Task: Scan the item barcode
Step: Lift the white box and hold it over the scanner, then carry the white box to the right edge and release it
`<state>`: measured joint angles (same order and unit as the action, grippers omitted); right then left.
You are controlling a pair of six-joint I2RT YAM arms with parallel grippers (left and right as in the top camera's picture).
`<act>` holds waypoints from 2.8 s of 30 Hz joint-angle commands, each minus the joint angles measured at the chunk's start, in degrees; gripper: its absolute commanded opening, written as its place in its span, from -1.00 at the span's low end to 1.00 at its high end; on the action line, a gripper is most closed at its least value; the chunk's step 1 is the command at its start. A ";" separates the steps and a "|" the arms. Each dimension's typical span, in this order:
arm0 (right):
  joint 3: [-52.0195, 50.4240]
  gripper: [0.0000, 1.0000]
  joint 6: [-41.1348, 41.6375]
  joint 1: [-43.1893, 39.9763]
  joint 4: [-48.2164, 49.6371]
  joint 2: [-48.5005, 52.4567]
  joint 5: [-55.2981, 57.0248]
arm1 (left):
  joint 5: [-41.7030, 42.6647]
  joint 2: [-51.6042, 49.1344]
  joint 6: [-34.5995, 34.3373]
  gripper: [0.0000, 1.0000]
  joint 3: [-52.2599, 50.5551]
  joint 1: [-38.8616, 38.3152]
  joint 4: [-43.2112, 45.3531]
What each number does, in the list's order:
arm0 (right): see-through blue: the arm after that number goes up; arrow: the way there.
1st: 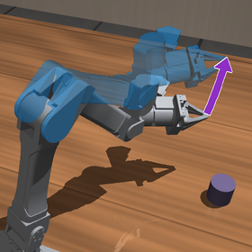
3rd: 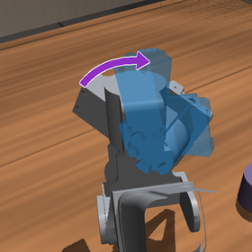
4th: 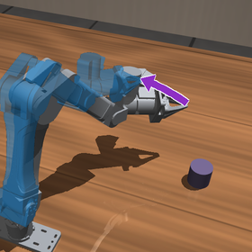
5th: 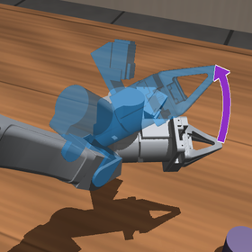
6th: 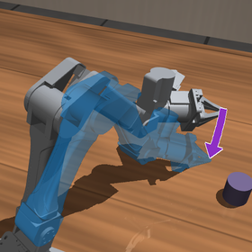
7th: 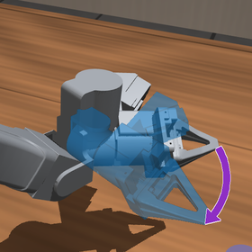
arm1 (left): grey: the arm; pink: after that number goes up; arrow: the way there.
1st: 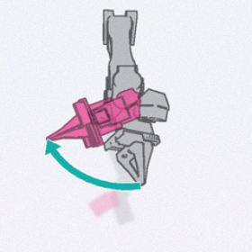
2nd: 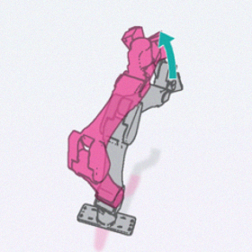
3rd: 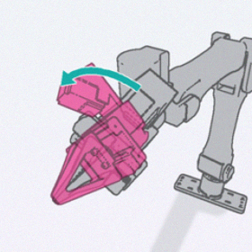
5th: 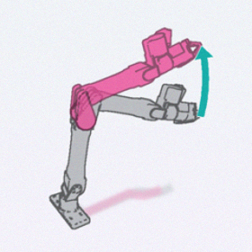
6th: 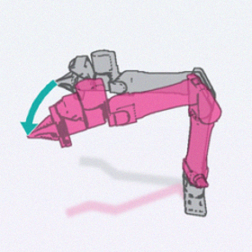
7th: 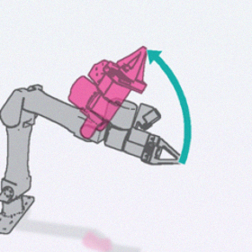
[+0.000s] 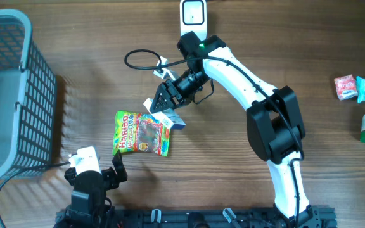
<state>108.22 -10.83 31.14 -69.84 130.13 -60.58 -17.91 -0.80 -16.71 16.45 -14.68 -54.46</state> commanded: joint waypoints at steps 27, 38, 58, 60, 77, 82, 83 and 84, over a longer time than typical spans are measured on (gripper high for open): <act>5.77 0.08 -8.41 -0.13 44.65 -3.98 80.11 | 0.09 0.42 -0.26 1.00 0.15 -0.37 -0.07; 5.70 0.10 -30.69 -3.80 73.59 1.86 84.87 | 0.09 0.42 -0.26 1.00 0.15 -0.37 -0.07; 5.73 0.02 -59.43 -1.79 106.68 20.41 93.79 | 0.09 0.42 -0.26 1.00 0.15 -0.37 -0.07; 5.73 0.02 -59.87 -0.76 106.49 20.44 93.00 | 0.09 0.42 -0.26 1.00 0.15 -0.37 -0.07; 5.73 0.02 -77.26 1.27 105.31 24.61 95.73 | 0.09 0.42 -0.26 1.00 0.15 -0.37 -0.07; 5.73 0.00 -79.01 2.19 112.54 23.76 95.95 | 0.09 0.42 -0.26 1.00 0.15 -0.37 -0.07; 5.73 0.00 -79.06 2.29 112.17 23.12 96.00 | 0.09 0.42 -0.26 1.00 0.15 -0.37 -0.07; 5.73 0.00 -79.19 2.40 112.17 22.01 96.15 | 0.09 0.42 -0.26 1.00 0.15 -0.37 -0.07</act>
<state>113.10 -89.06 32.86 42.28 153.12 34.85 -17.93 -0.80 -16.71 16.45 -14.70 -54.46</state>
